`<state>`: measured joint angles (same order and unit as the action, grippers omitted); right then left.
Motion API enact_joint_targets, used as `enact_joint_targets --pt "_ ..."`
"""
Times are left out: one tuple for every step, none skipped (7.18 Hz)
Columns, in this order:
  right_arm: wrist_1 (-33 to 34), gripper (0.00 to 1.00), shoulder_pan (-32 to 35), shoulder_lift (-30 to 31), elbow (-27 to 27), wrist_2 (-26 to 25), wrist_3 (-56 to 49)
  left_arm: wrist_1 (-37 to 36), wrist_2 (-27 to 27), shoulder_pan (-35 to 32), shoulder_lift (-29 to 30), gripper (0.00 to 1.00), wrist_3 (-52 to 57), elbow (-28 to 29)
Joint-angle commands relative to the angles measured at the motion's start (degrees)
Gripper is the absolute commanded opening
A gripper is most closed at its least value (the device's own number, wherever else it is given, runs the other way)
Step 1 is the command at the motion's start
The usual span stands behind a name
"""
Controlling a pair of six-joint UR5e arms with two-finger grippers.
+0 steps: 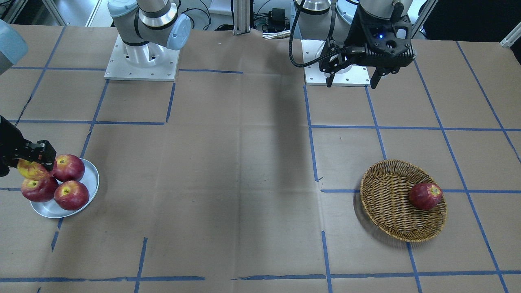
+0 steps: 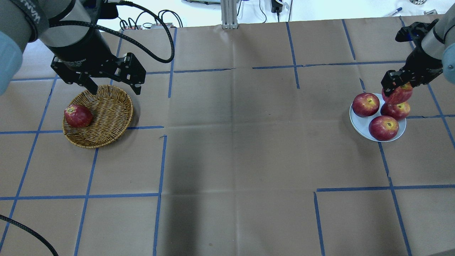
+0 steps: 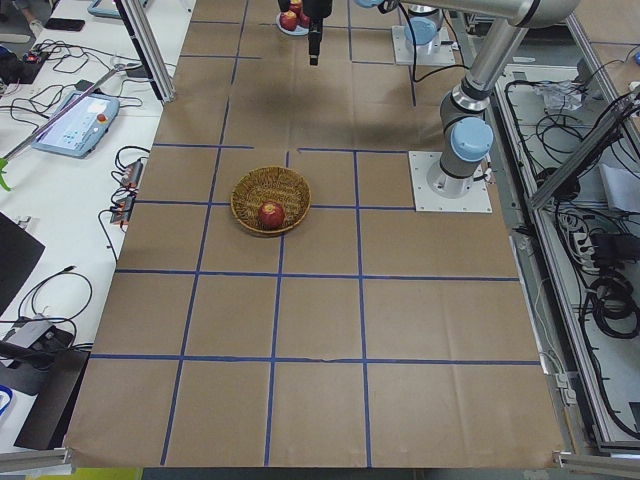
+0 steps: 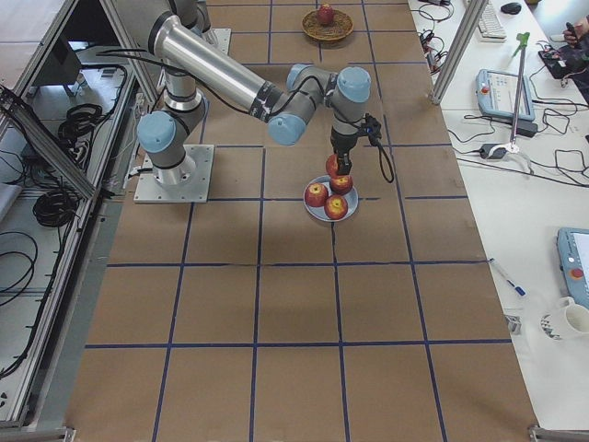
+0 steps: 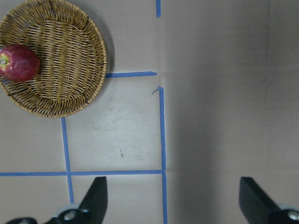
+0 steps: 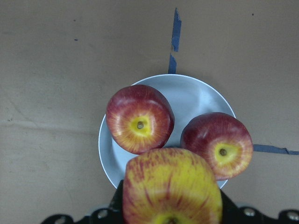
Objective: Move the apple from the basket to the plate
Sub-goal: 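Lower the apple onto the plate and open the right gripper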
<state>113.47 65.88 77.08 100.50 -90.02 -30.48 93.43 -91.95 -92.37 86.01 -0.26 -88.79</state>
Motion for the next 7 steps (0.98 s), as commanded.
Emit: enact_joint_targets --pt "3.24 0.59 -0.40 -2.97 1.28 -0.24 -0.72 0.00 0.01 0.00 0.12 0.99 -0.09 0.02" --pt "3.60 0.59 -0.49 -3.77 1.28 -0.42 -0.72 0.00 0.01 0.00 0.12 0.99 0.00 0.02" --pt "3.69 0.60 -0.93 -4.04 1.28 -0.51 -0.72 0.00 0.01 0.00 0.12 0.99 -0.09 0.02" --pt "3.60 0.61 -0.93 -4.13 1.36 -0.68 -0.63 0.00 0.01 0.00 0.12 0.99 0.00 0.02" --pt "3.60 0.64 -0.93 -4.21 1.45 -0.68 -0.63 0.00 0.01 0.00 0.12 0.99 0.00 -0.06" --pt "3.60 0.67 -0.93 -4.56 1.45 -0.59 -0.55 0.00 0.01 0.00 0.12 0.99 -0.09 -0.06" --pt "3.69 0.99 -0.93 -4.91 1.37 -0.51 -0.55 0.00 0.01 0.00 0.12 0.99 -0.09 0.02"
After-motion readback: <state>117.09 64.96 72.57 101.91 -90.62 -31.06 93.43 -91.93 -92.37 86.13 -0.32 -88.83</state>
